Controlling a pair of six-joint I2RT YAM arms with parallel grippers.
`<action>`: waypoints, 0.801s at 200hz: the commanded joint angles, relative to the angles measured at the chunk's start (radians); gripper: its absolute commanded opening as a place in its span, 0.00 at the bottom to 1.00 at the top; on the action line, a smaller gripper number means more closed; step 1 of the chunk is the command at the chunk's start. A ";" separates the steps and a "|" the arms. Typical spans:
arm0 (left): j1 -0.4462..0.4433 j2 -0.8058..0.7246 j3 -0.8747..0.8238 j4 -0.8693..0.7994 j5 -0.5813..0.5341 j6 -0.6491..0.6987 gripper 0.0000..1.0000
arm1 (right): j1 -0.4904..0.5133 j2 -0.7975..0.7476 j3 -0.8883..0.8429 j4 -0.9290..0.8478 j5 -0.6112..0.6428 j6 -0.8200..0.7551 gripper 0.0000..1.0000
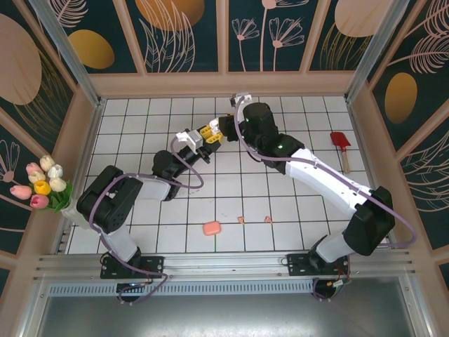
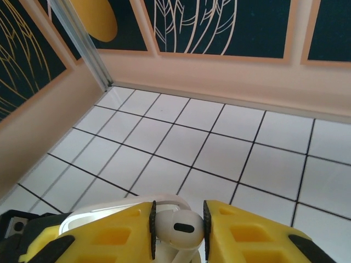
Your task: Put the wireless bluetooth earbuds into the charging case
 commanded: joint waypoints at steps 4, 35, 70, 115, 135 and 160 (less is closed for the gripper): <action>-0.004 0.002 0.026 0.044 0.002 -0.015 0.00 | 0.034 -0.001 -0.025 0.002 0.045 -0.083 0.28; -0.004 0.002 0.026 0.043 0.002 -0.015 0.00 | 0.055 0.001 -0.040 0.005 0.089 -0.121 0.28; -0.004 0.003 0.028 0.039 0.002 -0.012 0.00 | 0.063 -0.002 -0.055 0.012 0.101 -0.145 0.28; -0.003 0.002 0.028 0.039 0.000 -0.012 0.00 | 0.067 0.002 -0.052 0.008 0.106 -0.142 0.30; -0.003 0.002 0.029 0.040 0.001 -0.012 0.00 | 0.067 0.002 -0.046 0.005 0.109 -0.137 0.31; -0.004 0.003 0.028 0.040 0.002 -0.014 0.00 | 0.067 -0.002 -0.040 -0.001 0.117 -0.133 0.33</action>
